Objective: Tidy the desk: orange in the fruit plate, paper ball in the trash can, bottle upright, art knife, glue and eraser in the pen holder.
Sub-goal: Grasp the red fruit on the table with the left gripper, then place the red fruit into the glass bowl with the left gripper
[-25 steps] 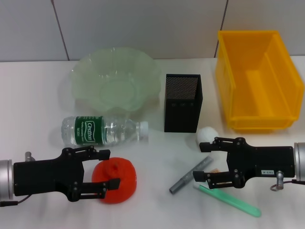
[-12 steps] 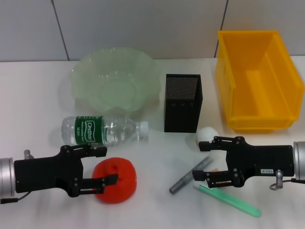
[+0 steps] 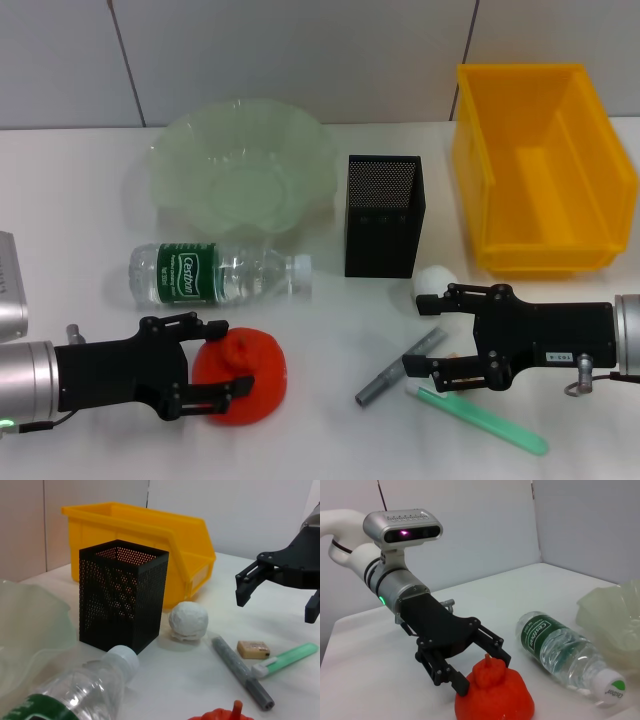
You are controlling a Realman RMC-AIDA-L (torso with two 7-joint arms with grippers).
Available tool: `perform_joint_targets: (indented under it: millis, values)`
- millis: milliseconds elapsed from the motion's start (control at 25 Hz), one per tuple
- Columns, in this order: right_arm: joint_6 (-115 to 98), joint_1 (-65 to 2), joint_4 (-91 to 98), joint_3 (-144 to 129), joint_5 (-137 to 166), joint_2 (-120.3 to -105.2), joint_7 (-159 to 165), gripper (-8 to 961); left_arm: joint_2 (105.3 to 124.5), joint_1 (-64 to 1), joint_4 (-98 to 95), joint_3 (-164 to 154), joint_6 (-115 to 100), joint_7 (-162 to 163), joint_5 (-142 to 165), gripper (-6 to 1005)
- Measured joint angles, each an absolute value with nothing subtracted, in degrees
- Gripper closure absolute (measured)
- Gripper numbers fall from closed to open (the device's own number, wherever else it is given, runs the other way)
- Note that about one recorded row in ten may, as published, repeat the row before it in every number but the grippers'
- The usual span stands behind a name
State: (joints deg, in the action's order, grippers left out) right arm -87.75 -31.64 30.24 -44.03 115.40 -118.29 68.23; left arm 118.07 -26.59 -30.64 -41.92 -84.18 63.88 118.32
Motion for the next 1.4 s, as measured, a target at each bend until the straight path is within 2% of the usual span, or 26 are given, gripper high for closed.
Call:
perform_joint_targets:
  millis: [400, 720, 960, 1200, 1400]
  values:
    - [-87.7, -31.7, 30.2, -43.8, 115.4, -118.29, 68.4, 120, 118.05, -27.5, -30.6, -41.9, -84.6, 64.2, 118.6, 223]
    - [-87.7, -31.7, 30.2, -43.7, 115.4, -118.29, 68.5, 121, 118.02, -27.9, -30.5, -41.9, -85.3, 64.8, 119.2, 467]
    - [-87.7, -31.7, 30.2, -43.6, 115.4, -118.29, 68.5, 124, 118.03, -28.3, -31.9, -40.0, -91.1, 67.4, 117.3, 730]
    - [-87.7, -31.8, 30.2, -43.7, 115.4, -118.29, 68.4, 124, 118.04, -29.1, -32.5, -34.1, -93.1, 68.1, 103.7, 765]
    - [-87.7, -32.3, 30.2, -44.0, 115.4, -118.34, 68.3, 124, 118.47, -32.7, -28.4, -33.9, -83.7, 65.8, 91.9, 794]
